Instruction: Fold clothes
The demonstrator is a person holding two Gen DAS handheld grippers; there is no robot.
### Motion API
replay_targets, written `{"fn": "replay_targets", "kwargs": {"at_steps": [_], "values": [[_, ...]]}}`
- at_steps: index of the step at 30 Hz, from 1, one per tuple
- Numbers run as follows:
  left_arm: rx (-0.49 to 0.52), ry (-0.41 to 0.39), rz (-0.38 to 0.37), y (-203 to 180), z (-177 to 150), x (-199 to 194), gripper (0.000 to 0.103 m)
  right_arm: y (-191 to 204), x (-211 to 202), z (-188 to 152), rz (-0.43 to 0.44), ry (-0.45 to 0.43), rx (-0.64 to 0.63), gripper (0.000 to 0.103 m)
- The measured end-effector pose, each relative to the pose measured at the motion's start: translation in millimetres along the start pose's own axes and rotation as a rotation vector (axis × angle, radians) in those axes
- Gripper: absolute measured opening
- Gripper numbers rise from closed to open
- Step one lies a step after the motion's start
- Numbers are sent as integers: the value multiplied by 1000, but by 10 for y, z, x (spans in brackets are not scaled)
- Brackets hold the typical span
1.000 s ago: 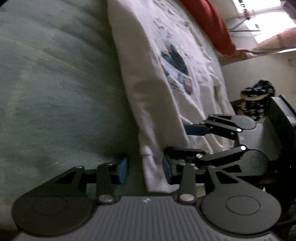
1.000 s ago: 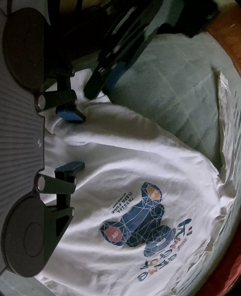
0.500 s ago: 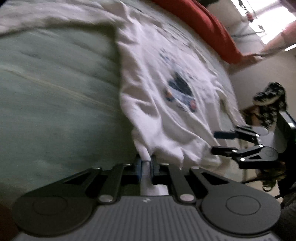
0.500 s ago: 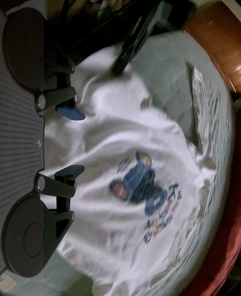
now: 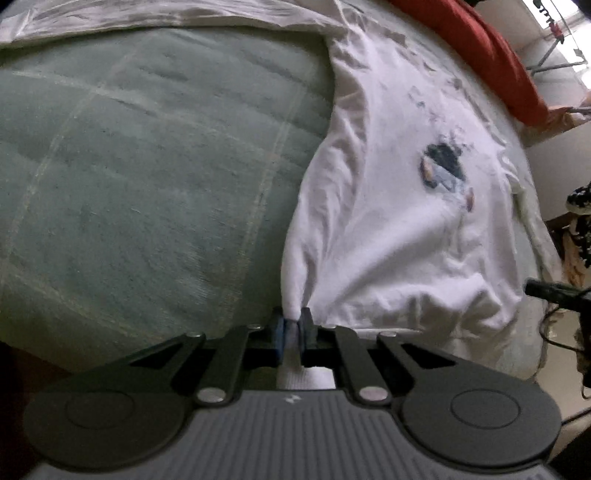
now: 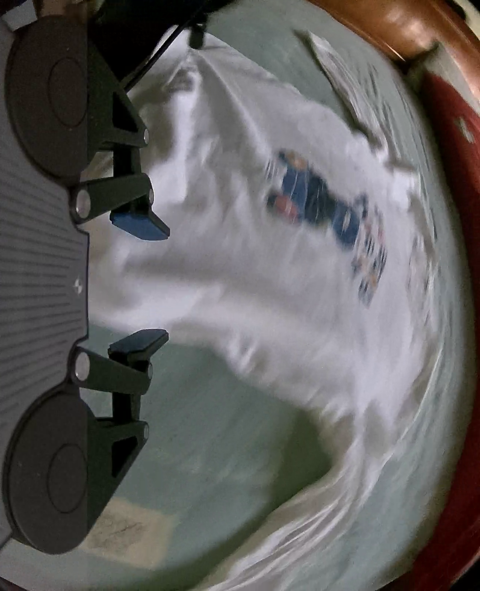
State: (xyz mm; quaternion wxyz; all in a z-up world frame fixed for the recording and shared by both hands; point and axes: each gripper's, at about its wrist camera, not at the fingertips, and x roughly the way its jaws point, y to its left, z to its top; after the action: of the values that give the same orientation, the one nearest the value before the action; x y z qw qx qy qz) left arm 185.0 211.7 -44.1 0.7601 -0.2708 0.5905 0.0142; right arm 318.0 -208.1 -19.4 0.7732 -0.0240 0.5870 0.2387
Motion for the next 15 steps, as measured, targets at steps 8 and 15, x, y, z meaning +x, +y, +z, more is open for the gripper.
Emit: {"fn": "replay_targets", "kwargs": {"at_steps": [8,15], "values": [[0,52,25,19,75,212,6,-728,120,-760,288,60,361,58],[22,79,52,-17,95,245,6,-528,410,-910,422,70,357,58]]}}
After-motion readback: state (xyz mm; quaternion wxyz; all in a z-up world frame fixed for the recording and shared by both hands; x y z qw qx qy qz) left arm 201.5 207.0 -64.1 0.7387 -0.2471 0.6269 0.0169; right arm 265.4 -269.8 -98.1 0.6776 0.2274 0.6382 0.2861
